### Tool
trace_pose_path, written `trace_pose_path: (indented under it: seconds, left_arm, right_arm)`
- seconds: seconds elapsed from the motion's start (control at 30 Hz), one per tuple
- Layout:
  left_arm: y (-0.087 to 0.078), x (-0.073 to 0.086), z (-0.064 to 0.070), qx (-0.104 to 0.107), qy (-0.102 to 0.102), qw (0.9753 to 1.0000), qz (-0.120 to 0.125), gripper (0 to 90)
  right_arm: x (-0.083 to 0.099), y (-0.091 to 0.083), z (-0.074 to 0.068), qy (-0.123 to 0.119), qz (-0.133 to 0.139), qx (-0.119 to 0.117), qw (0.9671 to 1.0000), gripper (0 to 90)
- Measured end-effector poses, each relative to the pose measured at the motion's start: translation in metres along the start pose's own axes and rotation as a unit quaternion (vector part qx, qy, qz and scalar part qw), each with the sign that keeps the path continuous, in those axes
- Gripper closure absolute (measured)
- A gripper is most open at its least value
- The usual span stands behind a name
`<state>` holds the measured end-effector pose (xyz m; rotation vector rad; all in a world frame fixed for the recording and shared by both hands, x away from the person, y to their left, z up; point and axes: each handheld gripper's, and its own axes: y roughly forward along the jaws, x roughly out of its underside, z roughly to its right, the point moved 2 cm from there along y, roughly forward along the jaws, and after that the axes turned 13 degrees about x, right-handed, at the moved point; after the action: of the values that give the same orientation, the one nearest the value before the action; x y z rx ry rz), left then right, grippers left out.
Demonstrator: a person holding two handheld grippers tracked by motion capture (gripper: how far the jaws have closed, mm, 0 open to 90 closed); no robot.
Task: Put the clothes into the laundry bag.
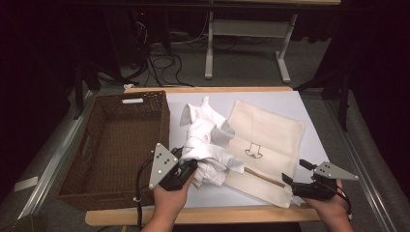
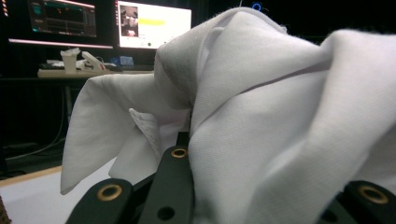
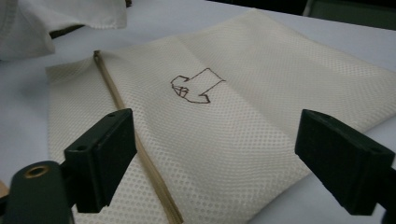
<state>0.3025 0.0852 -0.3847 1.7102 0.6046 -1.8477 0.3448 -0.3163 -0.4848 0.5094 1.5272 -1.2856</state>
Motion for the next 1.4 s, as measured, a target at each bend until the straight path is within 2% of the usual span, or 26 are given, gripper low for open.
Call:
trace_pose_path:
  seconds: [0.17, 0.33, 0.43, 0.53, 0.67, 0.87, 1.03, 1.13, 1.27, 1.33, 1.4]
  left_arm:
    - [-0.005, 0.013, 0.005, 0.006, -0.002, 1.0000, -0.003, 80.6]
    - [-0.015, 0.025, 0.006, 0.002, -0.004, 1.0000, 0.004, 80.6]
    - [-0.019, 0.033, 0.002, 0.000, -0.020, 0.9998, 0.005, 80.6]
    - [-0.023, 0.032, -0.002, -0.004, -0.024, 0.9997, 0.007, 80.5]
    - [-0.031, 0.024, -0.002, -0.010, -0.013, 0.9997, 0.018, 80.5]
    - [-0.041, 0.018, -0.002, -0.015, -0.014, 0.9993, 0.031, 80.4]
    - [-0.040, 0.020, -0.003, -0.016, -0.017, 0.9994, 0.026, 80.4]
    - [-0.039, 0.022, -0.003, -0.013, -0.017, 0.9996, 0.020, 80.4]
    - [-0.039, 0.022, -0.002, -0.014, -0.015, 0.9996, 0.020, 80.4]
    - [-0.040, 0.023, -0.003, -0.015, -0.016, 0.9996, 0.020, 80.3]
    - [-0.041, 0.023, -0.003, -0.017, -0.019, 0.9995, 0.021, 80.3]
  right_arm:
    - [-0.002, 0.002, -0.010, -0.014, -0.005, -0.011, 0.9998, 15.3]
    - [-0.004, 0.005, -0.019, -0.021, -0.008, -0.022, 0.9995, 16.0]
    - [-0.006, 0.011, -0.025, -0.036, -0.011, -0.031, 0.9988, 16.0]
    - [-0.010, 0.021, -0.034, -0.037, -0.020, -0.037, 0.9984, 16.3]
    - [-0.014, 0.035, -0.044, -0.041, -0.036, -0.048, 0.9973, 16.4]
    - [-0.014, 0.050, -0.056, -0.059, -0.066, -0.050, 0.9949, 20.3]
    - [-0.014, 0.063, -0.061, -0.063, -0.086, -0.053, 0.9929, 25.1]
    - [-0.017, 0.069, -0.065, -0.066, -0.095, -0.056, 0.9917, 28.8]
    - [-0.015, 0.075, -0.067, -0.075, -0.114, -0.048, 0.9894, 35.5]
    - [-0.013, 0.076, -0.066, -0.079, -0.125, -0.044, 0.9880, 41.5]
    - [-0.012, 0.076, -0.066, -0.076, -0.128, -0.043, 0.9879, 46.2]
